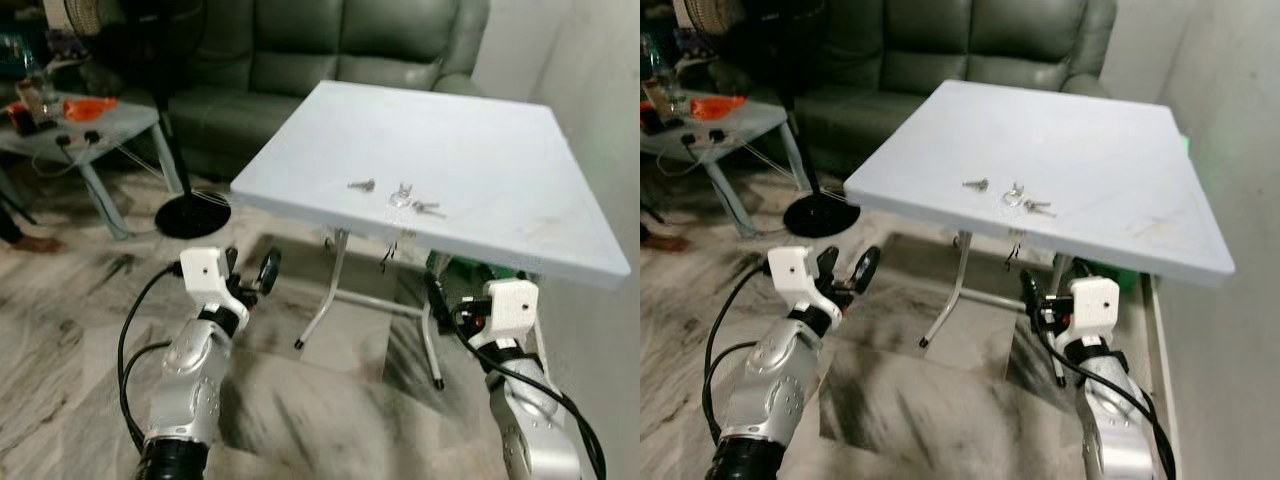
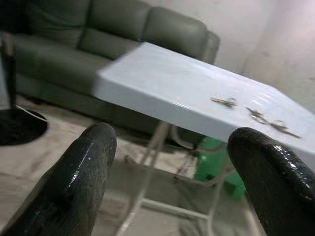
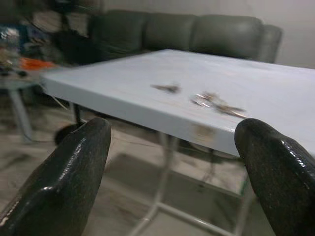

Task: Hang keys on a hook

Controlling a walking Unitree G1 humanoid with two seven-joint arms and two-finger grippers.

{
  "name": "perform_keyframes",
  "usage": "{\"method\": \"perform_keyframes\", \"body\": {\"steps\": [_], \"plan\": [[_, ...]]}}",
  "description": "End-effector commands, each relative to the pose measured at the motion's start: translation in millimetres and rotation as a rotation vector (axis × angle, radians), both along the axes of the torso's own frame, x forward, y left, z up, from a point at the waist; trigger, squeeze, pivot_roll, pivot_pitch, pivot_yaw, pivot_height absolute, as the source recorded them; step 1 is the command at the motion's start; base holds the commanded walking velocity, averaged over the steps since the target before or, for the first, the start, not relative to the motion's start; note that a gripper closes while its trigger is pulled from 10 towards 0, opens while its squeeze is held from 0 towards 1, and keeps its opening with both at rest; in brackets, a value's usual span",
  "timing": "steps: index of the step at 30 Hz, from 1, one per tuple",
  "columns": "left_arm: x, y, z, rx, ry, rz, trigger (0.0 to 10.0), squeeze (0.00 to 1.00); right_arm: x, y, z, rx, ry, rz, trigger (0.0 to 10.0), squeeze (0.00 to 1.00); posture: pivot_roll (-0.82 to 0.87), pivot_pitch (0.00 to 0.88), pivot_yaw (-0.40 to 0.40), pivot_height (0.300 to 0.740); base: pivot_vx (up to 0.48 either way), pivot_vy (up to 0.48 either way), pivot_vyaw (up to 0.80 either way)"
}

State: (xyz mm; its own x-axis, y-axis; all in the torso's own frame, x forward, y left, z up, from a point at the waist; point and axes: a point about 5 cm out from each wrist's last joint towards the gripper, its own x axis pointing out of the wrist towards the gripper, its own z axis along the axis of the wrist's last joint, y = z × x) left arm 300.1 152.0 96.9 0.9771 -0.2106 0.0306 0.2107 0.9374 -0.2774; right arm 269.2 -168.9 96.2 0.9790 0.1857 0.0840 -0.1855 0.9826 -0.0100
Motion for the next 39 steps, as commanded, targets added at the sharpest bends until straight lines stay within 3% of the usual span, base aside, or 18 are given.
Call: {"method": "perform_keyframes", "body": {"steps": [1, 22, 39], "plan": [[1.7, -6.8, 3.4, -0.014, -0.006, -0.011, 10.0, 0.00, 0.5, -6.8, 4.1, -0.009, -0.011, -0.016, 10.0, 0.00, -0.01, 0.000, -0.016, 0.740, 0.000, 0.424, 0.00], [0.3, -6.5, 0.2, 0.004, 0.013, 0.007, 10.0, 0.00, 0.8, -5.4, 3.6, -0.008, -0.004, -0.009, 10.0, 0.00, -0.01, 0.000, -0.022, 0.740, 0.000, 0.056, 0.00], [1.0, -7.6, -0.2, 0.029, 0.012, -0.006, 10.0, 0.00, 1.7, -3.4, 2.6, -0.005, -0.004, -0.003, 10.0, 0.00, 0.00, 0.000, -0.020, 0.740, 0.342, 0.000, 0.00]]}}
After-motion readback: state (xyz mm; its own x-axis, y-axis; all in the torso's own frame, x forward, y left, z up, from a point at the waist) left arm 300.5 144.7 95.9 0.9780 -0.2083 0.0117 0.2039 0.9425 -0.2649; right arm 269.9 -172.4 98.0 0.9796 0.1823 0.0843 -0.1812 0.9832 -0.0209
